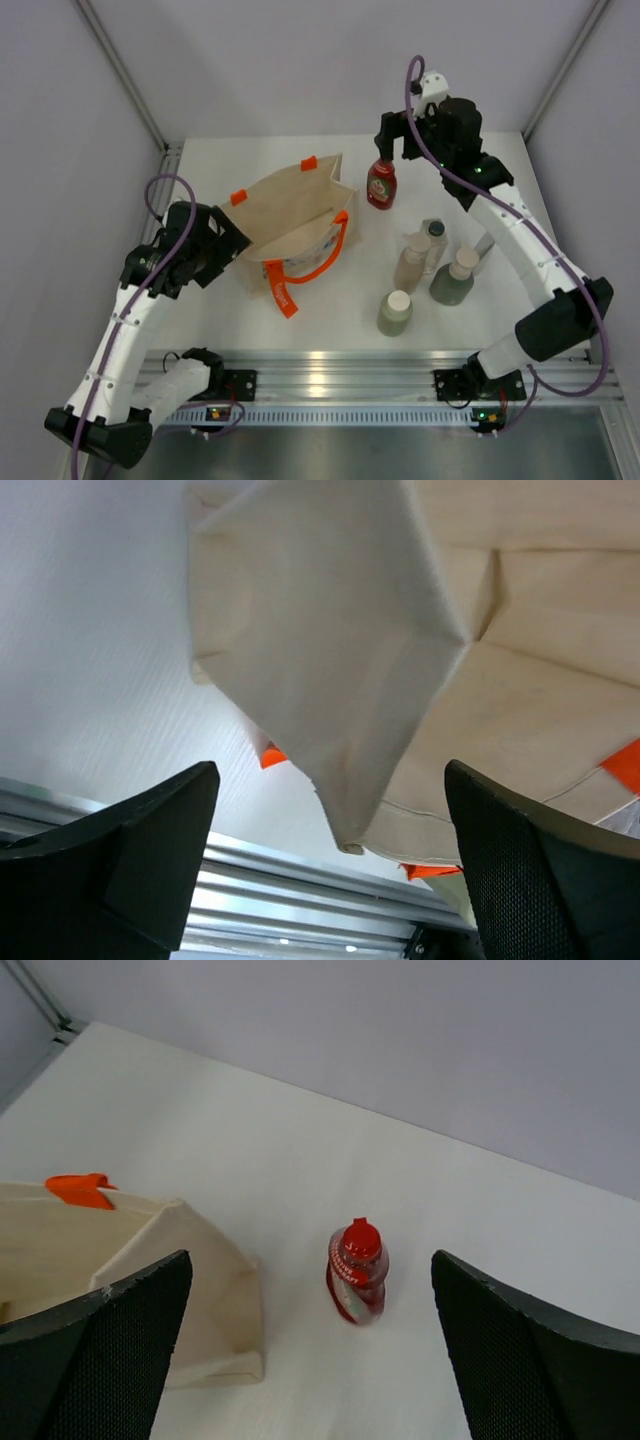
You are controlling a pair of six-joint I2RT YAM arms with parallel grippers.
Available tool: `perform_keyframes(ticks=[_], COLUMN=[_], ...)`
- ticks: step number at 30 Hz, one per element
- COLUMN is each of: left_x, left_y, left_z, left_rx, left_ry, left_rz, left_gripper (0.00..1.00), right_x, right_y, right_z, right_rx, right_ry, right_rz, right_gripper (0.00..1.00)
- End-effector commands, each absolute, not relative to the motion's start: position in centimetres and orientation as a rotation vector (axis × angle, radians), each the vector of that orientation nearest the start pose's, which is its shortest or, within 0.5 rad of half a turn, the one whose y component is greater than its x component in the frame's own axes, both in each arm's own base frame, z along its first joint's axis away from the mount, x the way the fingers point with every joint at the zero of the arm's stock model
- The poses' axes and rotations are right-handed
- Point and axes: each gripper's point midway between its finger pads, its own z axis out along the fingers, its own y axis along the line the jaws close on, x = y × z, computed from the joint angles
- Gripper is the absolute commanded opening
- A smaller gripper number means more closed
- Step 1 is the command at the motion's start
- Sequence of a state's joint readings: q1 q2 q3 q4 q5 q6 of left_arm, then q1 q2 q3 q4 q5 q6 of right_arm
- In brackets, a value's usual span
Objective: Take the personal care products out of the canvas bag
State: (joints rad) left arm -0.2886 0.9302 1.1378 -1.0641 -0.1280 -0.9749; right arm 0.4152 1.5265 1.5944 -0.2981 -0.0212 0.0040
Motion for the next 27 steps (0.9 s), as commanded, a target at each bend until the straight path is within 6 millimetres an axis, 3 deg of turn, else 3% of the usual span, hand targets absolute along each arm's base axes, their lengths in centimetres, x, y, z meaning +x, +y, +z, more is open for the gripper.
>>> perform_keyframes(ticks=[1, 7, 10, 11, 12, 16, 21, 25, 27], left_x=[23.9, 25.2, 25.9, 26.0, 26.1, 25.2, 23.5, 20.9, 20.1], left_y=[-6.5, -6.2, -4.4, -3.6, -2.2, 0.3, 1.7, 3.5, 3.8], left_z=[26.8, 32.4, 34.6, 35.0, 36.0, 38.0, 37.7, 37.8, 37.3], left_rx=[-0.766, -0.583, -0.567, -0.559, -0.583, -0.576, -0.531, -0.544, -0.520], left_ry=[2.195, 2.113, 2.039, 2.021, 1.972, 1.882, 1.865, 1.806, 1.808], left_rz=[-0.347, -0.331, -0.223, -0.172, -0.095, 0.028, 0.106, 0.151, 0.167], left_gripper=[0.99, 0.99, 0.99, 0.99, 0.99, 0.99, 0.99, 0.99, 0.99], right_x=[39.9, 38.3, 36.1, 35.6, 35.0, 30.9, 27.2, 22.8, 21.7], right_y=[20.2, 16.4, 13.7, 13.0, 11.9, 8.8, 5.3, 2.5, 1.9], right_z=[37.3, 38.8, 38.9, 38.0, 37.9, 40.0, 40.5, 41.3, 40.5], right_rx=[-0.329, -0.190, -0.094, -0.071, -0.044, 0.018, 0.101, 0.122, 0.126], right_ry=[1.794, 1.898, 1.921, 1.938, 1.940, 1.871, 1.838, 1.767, 1.762], right_rz=[0.463, 0.317, 0.241, 0.218, 0.179, 0.136, 0.056, 0.032, 0.025], right_gripper=[0.99, 1.00, 0.99, 1.00, 1.00, 0.99, 0.99, 0.99, 0.99])
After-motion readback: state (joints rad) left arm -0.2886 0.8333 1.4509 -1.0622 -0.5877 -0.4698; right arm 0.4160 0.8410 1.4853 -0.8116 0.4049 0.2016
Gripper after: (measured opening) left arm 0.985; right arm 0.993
